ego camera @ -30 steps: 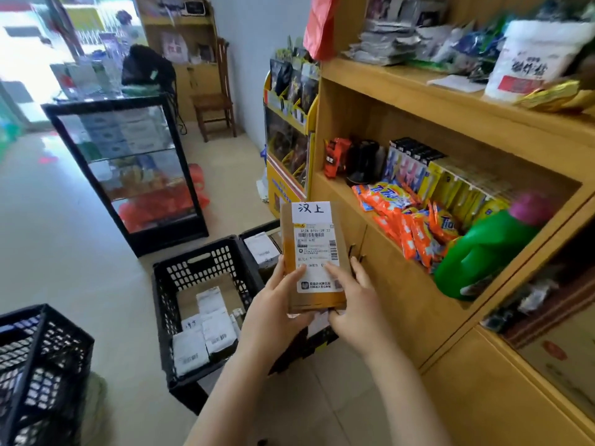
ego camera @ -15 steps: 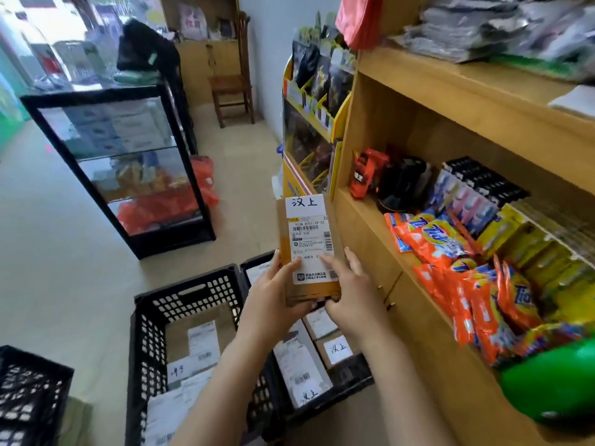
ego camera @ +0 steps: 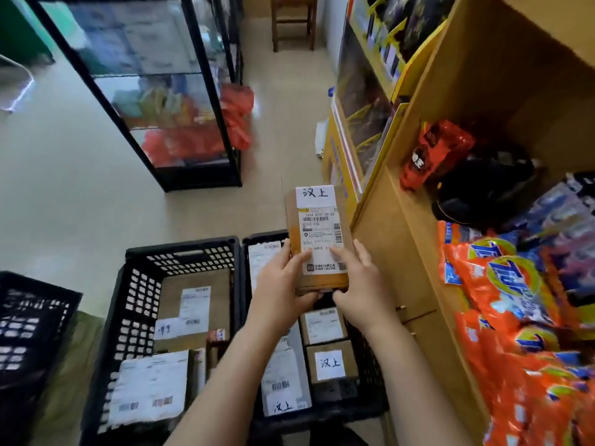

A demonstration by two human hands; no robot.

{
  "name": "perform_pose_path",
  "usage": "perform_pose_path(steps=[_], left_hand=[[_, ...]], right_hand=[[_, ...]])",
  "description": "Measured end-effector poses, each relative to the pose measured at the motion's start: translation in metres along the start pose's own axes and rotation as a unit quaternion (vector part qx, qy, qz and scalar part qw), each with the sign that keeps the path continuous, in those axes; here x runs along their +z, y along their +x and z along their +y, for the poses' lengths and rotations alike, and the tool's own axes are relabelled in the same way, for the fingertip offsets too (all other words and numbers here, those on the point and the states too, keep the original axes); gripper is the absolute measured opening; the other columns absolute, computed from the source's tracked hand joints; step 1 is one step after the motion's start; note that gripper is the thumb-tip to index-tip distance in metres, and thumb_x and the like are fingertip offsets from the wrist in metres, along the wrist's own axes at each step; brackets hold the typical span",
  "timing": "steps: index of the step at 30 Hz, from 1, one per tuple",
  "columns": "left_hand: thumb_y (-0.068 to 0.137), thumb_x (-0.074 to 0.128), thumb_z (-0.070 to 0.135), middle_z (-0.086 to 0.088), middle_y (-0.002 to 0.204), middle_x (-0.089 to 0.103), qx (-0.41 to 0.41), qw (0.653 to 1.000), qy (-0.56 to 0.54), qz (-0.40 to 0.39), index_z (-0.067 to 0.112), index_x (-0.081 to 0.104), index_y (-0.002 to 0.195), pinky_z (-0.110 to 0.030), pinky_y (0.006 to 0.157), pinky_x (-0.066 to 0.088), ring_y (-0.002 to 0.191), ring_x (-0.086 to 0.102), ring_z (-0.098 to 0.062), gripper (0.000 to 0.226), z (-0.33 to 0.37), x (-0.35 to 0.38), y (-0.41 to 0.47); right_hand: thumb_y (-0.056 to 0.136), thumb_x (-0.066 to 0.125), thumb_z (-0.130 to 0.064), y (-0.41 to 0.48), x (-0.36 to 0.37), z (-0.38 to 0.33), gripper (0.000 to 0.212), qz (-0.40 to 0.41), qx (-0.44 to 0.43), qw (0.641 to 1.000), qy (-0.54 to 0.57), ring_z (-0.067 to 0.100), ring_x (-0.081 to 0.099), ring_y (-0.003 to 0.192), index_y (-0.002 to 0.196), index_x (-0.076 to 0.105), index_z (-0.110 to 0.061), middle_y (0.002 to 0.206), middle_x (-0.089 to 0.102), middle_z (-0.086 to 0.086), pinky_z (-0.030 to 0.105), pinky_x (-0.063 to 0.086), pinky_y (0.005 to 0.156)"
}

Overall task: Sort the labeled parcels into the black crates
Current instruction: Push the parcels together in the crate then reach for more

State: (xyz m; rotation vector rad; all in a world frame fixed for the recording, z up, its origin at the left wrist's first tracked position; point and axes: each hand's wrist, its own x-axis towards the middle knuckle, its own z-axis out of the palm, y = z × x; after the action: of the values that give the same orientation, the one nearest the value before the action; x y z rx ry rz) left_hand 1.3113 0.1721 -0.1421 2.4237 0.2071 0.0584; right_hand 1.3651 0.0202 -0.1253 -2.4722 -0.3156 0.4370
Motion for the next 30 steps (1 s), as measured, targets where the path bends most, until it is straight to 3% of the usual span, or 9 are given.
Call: perform_pose_path(steps=[5,11,15,20,30], left_hand=[[0.07,0.083,0.041,-0.003,0.157,0.028,-0.031,0.999,0.013,-0.026,0.023,0.05,0.138,-0.038,0.113,0.031,0.134,0.042,-0.022,0.077,-0.023,0.057,0.028],[0.077,0.075,0.047,0.002,0.16,0.018,-0.044,0.996,0.048,-0.057,0.03,0.04,0.145,-0.027,0.113,0.004,0.144,0.022,-0.019,0.079,-0.076,0.12,0.044],[0.075,0.076,0.049,-0.006,0.158,0.025,-0.053,0.994,0.074,-0.059,0.029,0.044,0.143,-0.037,0.116,0.007,0.144,0.026,-0.026,0.078,-0.121,0.162,0.052],[0.08,0.067,0.056,-0.002,0.161,0.016,-0.059,0.991,0.105,-0.051,0.036,0.037,0.146,-0.033,0.117,-0.011,0.149,0.005,-0.018,0.075,-0.165,0.201,0.058],[0.08,0.062,0.053,-0.009,0.159,0.022,-0.078,0.983,0.151,-0.067,0.032,0.038,0.146,-0.046,0.118,0.001,0.148,0.01,-0.028,0.073,-0.195,0.217,0.062]], right_hand=[[0.081,0.061,0.001,0.037,0.027,0.046,0.08,-0.041,0.025,0.999,0.004,0.023,0.029,0.14,0.145,0.035,-0.039,0.162,0.009,-0.004,0.039,0.042,0.108],[0.083,0.064,-0.001,0.074,0.086,0.101,0.079,-0.077,0.054,0.995,0.024,0.019,0.028,0.141,0.145,0.035,-0.038,0.162,0.008,-0.008,0.036,0.043,0.107],[0.083,0.063,-0.001,0.101,0.131,0.129,0.08,-0.092,0.054,0.994,0.021,0.017,0.024,0.142,0.146,0.033,-0.041,0.161,0.006,-0.01,0.038,0.042,0.108],[0.083,0.064,-0.002,0.127,0.17,0.155,0.08,-0.096,0.034,0.995,0.003,0.015,0.024,0.142,0.146,0.033,-0.041,0.161,0.006,-0.012,0.036,0.045,0.106],[0.088,0.062,-0.005,0.14,0.198,0.161,0.08,-0.105,0.017,0.994,-0.03,0.015,0.012,0.147,0.149,0.025,-0.041,0.161,0.001,-0.008,0.03,0.035,0.109]])
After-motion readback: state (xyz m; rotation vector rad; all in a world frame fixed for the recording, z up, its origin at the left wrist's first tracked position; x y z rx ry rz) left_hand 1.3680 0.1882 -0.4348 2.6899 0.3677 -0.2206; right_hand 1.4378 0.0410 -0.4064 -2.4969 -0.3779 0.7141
